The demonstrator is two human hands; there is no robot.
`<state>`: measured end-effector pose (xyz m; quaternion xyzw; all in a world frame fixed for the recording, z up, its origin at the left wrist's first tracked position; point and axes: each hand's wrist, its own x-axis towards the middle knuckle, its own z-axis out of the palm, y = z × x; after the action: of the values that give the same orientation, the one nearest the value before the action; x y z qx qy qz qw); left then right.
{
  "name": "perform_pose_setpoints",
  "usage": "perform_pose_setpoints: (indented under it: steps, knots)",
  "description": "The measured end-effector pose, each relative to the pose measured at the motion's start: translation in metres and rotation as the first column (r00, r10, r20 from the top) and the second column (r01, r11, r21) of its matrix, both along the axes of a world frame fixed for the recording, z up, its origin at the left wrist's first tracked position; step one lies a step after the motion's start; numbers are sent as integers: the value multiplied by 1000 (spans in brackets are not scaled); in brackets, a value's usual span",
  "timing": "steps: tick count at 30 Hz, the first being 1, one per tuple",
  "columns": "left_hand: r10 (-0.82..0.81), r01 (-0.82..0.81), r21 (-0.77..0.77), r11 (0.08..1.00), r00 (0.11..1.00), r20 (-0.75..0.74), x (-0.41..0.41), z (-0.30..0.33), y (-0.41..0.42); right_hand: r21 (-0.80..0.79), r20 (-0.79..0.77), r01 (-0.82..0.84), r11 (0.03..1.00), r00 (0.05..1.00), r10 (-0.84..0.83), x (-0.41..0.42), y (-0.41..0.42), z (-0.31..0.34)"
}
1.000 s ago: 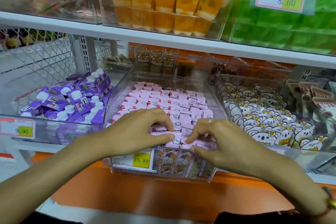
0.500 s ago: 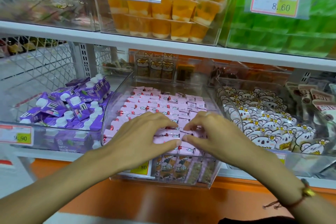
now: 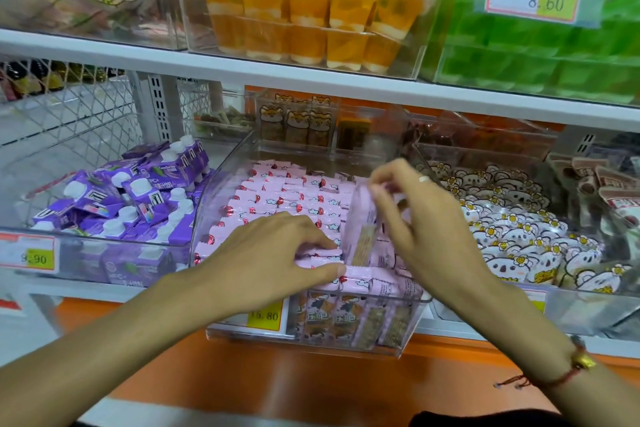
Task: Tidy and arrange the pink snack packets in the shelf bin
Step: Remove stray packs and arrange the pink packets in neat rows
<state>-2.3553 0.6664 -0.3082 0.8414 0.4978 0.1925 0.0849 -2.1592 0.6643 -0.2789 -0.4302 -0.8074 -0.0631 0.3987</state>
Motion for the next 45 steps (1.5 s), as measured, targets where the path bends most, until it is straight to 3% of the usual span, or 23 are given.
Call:
perform_pose_setpoints:
  steps: [2, 4, 8, 11, 17, 21, 23, 25, 26, 28, 33, 36, 38, 42, 45]
  knots:
    - [-7, 7, 15, 1000, 1000, 9, 0, 0, -2, 156, -198, -1, 988, 980, 32, 2, -1, 8]
    - [-7, 4, 46, 999, 998, 65, -1, 1, -4, 187, -384, 35, 982, 922, 40, 8, -2, 11]
    - [-69, 31, 116, 993, 938, 340, -4, 2, -7, -161, -716, -85, 983, 695, -57, 13, -2, 8]
    - [-215, 173, 139, 975, 893, 396, -3, 4, -11, -348, -818, -262, 900, 554, -155, 8, -3, 3]
    - [-343, 200, 345, 917, 837, 427, 0, 9, -10, -408, -827, -358, 840, 534, -174, 7, -7, 2]
    - [-425, 252, 462, 850, 846, 321, 0, 14, -14, -491, -784, -377, 786, 585, -209, 3, -8, 1]
    - [-435, 264, 419, 869, 812, 390, 4, 15, -16, -538, -731, -345, 769, 645, -222, 2, -7, 0]
    - [-337, 206, 276, 939, 713, 615, 8, 17, -17, -534, -650, -243, 810, 731, -209, 3, -5, 1]
    - [-261, 167, 201, 965, 658, 707, 9, 17, -15, -500, -612, -188, 845, 768, -192, 4, -6, 1]
    - [-158, 77, 142, 987, 629, 761, 9, 17, -10, -396, -566, -153, 905, 817, -110, 2, -10, 3]
    - [-60, -34, 121, 992, 717, 695, 8, 10, -3, -241, -312, -209, 948, 941, 129, -13, -23, 4]
    - [-55, -28, 117, 993, 760, 648, 11, 6, -2, -150, -230, -237, 960, 953, 199, -19, -23, 5]
    - [-37, -21, 87, 996, 790, 613, 11, 4, -2, -113, -295, -252, 961, 932, 210, -18, -21, 6]
    - [3, -6, 8, 1000, 934, 358, 2, -6, -3, -15, -463, -110, 994, 882, 91, -2, -11, 8]
    - [-3, 0, 16, 1000, 983, 182, -4, -5, -3, -79, -496, -55, 995, 868, 9, 6, -8, 4]
